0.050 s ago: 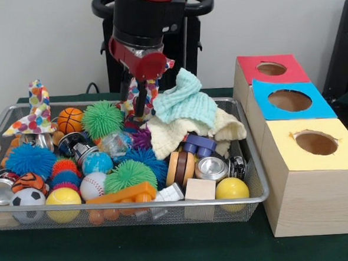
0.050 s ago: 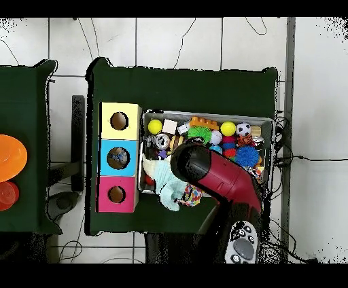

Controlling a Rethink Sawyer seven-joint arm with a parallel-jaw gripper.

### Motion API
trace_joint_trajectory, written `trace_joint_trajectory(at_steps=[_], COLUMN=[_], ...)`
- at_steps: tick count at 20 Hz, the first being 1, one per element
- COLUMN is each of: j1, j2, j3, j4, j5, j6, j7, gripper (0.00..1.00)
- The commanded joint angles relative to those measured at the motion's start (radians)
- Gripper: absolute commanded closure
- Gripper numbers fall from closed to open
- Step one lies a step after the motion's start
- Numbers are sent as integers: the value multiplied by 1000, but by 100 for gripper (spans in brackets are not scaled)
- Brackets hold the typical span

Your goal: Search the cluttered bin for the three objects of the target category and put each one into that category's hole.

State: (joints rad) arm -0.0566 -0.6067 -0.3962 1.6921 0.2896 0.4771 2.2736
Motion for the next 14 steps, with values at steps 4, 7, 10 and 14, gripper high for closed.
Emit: trace_joint_trajectory(at_steps=[4,7,10,14], j1=[-7,16,-2,-14], j2=[124,193,217,246], j3=[84,59,69,82], j4=[38,-2,-1,3], j5=[-15,-14,-19,-16], j6=[-83,-129,-178,-229], j7=[141,168,145,133], gripper=[0,0,0,0])
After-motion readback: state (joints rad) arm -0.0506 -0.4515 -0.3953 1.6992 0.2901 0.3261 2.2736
